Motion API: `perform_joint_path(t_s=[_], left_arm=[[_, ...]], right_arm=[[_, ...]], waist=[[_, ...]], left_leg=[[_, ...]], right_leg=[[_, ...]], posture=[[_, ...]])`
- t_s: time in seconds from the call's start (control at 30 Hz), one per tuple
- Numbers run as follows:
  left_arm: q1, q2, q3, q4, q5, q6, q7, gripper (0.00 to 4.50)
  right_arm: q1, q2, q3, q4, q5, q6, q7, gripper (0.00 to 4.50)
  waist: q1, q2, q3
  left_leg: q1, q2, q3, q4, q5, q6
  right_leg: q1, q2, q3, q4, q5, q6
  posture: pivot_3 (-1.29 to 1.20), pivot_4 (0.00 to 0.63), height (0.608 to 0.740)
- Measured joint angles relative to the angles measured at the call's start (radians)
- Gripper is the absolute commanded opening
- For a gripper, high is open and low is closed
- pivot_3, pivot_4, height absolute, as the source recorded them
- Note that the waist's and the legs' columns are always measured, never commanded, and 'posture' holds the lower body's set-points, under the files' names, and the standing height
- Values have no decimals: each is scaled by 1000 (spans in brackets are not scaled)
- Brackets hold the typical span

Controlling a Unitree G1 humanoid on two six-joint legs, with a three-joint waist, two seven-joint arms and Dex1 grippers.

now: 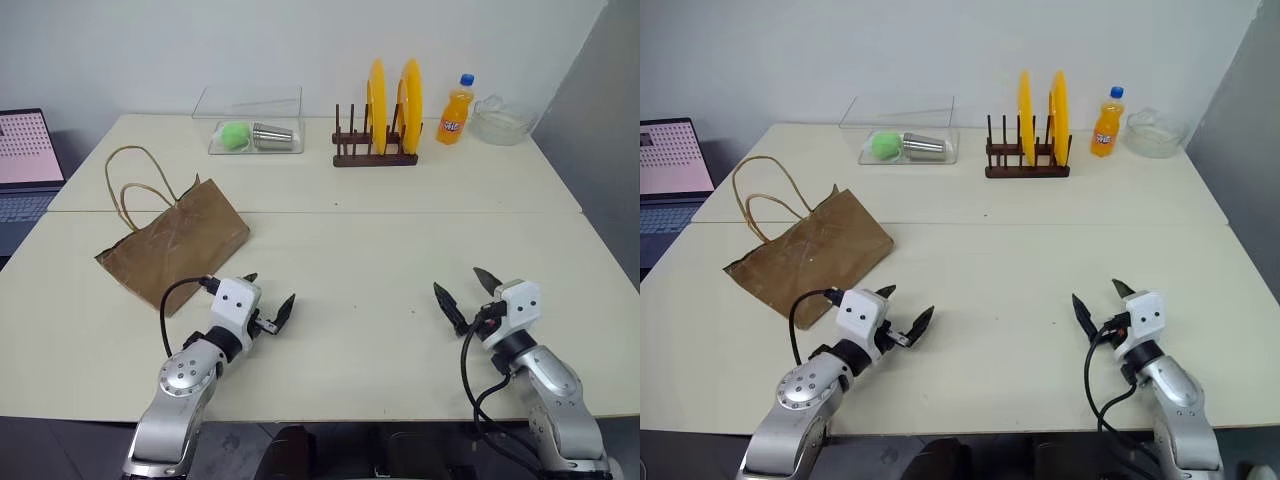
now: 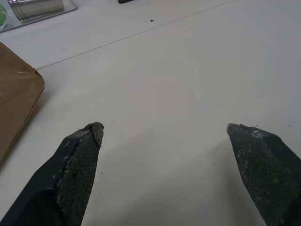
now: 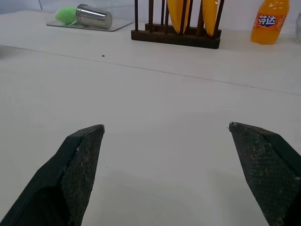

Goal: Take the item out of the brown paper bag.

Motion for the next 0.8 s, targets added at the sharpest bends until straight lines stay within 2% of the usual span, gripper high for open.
perform_joint_path(t_s=[0.37, 0.63, 0.8], left_arm=[[11, -26, 19, -10, 41, -5, 81, 4451], [54, -45, 175, -128, 20, 17, 154, 4451], [95, -47, 292, -245, -49, 68, 164, 4451]], right_arm=[[-64, -21, 45, 16, 8, 6, 59, 4500], [-326, -149, 154, -133, 138, 148, 288, 4500], [-512, -211, 174, -135, 260, 284, 417, 4500]], waist=[[-1, 0, 0], [-1, 0, 0], [1, -2, 1]], left_leg=[[0, 0, 0, 0, 0, 0], [0, 0, -1, 0, 0, 0], [-1, 0, -1, 1, 0, 0]], right_leg=[[0, 0, 0, 0, 0, 0], [0, 0, -1, 0, 0, 0], [0, 0, -1, -1, 0, 0]], posture=[[0, 150, 740], [0, 150, 740], [0, 150, 740]])
